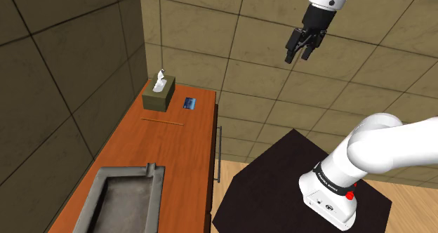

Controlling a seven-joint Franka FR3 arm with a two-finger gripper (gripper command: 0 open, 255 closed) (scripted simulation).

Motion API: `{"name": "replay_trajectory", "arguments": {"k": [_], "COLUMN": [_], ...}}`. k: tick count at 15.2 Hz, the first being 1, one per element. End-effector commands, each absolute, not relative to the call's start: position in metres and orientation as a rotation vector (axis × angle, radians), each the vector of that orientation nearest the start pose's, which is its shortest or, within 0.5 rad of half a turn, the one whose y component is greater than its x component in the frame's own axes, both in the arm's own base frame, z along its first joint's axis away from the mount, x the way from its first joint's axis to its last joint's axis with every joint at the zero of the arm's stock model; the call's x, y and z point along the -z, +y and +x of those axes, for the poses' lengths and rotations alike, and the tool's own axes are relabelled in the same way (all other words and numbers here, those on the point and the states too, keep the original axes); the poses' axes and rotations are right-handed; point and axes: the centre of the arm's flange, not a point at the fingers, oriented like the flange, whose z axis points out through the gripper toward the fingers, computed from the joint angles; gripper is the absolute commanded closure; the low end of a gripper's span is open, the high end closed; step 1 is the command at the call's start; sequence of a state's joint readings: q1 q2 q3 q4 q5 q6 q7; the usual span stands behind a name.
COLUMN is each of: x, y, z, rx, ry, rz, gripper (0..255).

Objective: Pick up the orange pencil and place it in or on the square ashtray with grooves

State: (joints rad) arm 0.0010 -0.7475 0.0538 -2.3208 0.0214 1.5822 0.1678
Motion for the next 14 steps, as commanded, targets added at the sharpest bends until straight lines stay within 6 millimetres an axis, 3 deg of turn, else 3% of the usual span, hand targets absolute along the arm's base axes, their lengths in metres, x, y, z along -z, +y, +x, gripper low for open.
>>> {"name": "replay_trajectory", "arguments": {"k": [1, 14], "x": [-0.596, -0.509], "y": [0.025, 0.132], "z": [0.318, 0.426], "rx": [0.015, 0.051], "ry": [0.201, -0.289], "rz": [-3.149, -3.213], "gripper": [0, 0]}}
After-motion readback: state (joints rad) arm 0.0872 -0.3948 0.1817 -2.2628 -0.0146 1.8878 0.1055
